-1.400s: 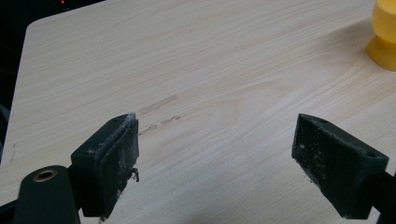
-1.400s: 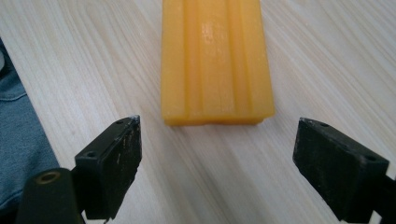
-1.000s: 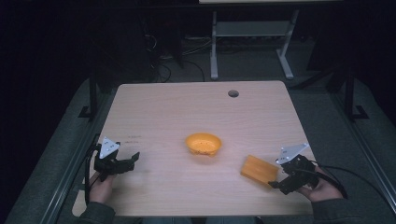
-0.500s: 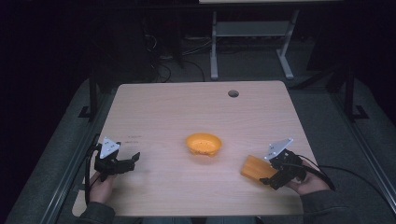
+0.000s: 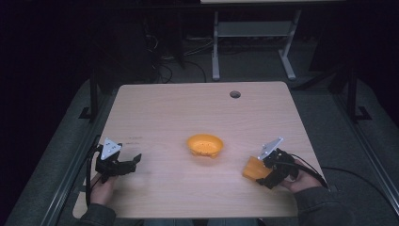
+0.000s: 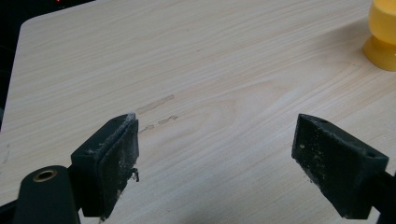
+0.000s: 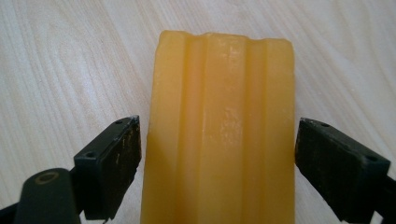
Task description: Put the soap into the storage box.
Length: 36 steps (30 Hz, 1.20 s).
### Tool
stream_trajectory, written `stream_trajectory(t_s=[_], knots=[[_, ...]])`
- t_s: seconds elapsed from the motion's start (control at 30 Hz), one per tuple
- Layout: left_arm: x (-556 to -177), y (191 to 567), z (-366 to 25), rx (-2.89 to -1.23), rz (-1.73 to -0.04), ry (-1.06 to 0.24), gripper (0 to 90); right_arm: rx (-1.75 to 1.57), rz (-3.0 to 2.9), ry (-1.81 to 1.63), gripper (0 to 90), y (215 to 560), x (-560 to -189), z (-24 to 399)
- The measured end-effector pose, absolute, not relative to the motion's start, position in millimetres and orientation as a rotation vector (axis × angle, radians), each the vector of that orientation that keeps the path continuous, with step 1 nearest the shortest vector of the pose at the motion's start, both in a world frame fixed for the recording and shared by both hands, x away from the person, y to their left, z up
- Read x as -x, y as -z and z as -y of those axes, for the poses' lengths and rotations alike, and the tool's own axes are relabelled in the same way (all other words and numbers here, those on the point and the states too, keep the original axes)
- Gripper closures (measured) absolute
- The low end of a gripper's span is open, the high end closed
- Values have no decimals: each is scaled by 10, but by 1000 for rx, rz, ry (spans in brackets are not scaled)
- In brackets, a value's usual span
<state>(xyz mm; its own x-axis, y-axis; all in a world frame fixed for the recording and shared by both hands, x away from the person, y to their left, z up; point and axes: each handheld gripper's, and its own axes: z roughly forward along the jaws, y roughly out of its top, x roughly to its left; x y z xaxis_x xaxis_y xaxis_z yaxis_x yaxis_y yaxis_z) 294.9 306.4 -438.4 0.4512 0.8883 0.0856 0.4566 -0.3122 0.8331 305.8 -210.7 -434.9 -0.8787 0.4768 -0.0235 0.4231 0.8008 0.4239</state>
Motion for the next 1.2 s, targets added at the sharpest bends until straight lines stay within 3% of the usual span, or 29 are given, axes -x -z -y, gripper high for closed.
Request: stream_trajectory(t_s=[1.2], knots=[[-2961, 4380, -3092, -1928, -1144, -720, 141, -634, -2905, -564, 205, 4480, -3121, 2009]])
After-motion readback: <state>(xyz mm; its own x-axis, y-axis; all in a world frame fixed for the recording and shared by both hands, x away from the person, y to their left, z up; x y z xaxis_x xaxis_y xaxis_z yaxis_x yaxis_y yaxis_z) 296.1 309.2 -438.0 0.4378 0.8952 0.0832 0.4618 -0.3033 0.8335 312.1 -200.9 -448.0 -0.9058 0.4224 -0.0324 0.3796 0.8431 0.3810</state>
